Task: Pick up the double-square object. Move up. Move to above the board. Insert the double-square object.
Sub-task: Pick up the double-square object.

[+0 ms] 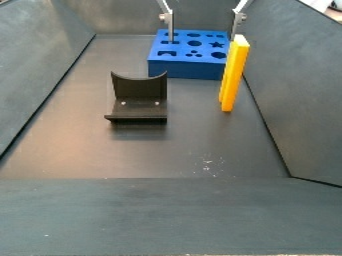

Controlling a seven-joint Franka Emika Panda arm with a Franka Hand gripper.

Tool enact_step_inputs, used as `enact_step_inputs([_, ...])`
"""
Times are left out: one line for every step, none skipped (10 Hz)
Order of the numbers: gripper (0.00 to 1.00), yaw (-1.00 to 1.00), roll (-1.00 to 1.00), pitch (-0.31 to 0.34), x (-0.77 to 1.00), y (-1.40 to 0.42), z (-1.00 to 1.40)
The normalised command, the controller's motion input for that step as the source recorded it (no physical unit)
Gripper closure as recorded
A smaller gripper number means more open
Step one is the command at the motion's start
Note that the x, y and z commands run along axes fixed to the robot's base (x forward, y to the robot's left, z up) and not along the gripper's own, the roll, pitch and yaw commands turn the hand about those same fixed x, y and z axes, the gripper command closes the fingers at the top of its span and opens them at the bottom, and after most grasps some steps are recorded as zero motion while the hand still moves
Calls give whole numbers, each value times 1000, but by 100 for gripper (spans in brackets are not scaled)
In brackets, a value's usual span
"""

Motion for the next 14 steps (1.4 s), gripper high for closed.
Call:
enact_step_inputs([0,0,0,0,-89,0,0])
enact_step_inputs([0,-109,19,0,-620,-157,-117])
enact_step_inputs([0,-131,16,-74,-791,-317,-80])
enact_step_inputs([0,-114,26,-94,-749,-366,-100])
enact_step_inputs([0,-77,31,-63,-694,-363,-31])
enact_step_inputs([0,-46,31,-59,-660,-320,-17])
enact_step_inputs([0,-31,53,-20,-657,-311,0])
enact_step_inputs([0,-37,60,-49,-709,-323,-43])
enact_step_inputs([0,-11,69,-79,-586,-271,-186])
enact_step_inputs([0,0,99,-110,-514,-226,-351])
enact_step_inputs([0,0,106,-129,-434,-191,-426])
enact_step_inputs([0,0,121,-163,-374,-157,-537])
enact_step_inputs([0,6,80,-200,-226,-54,-620])
enact_step_inputs([0,51,60,-166,-106,0,-671])
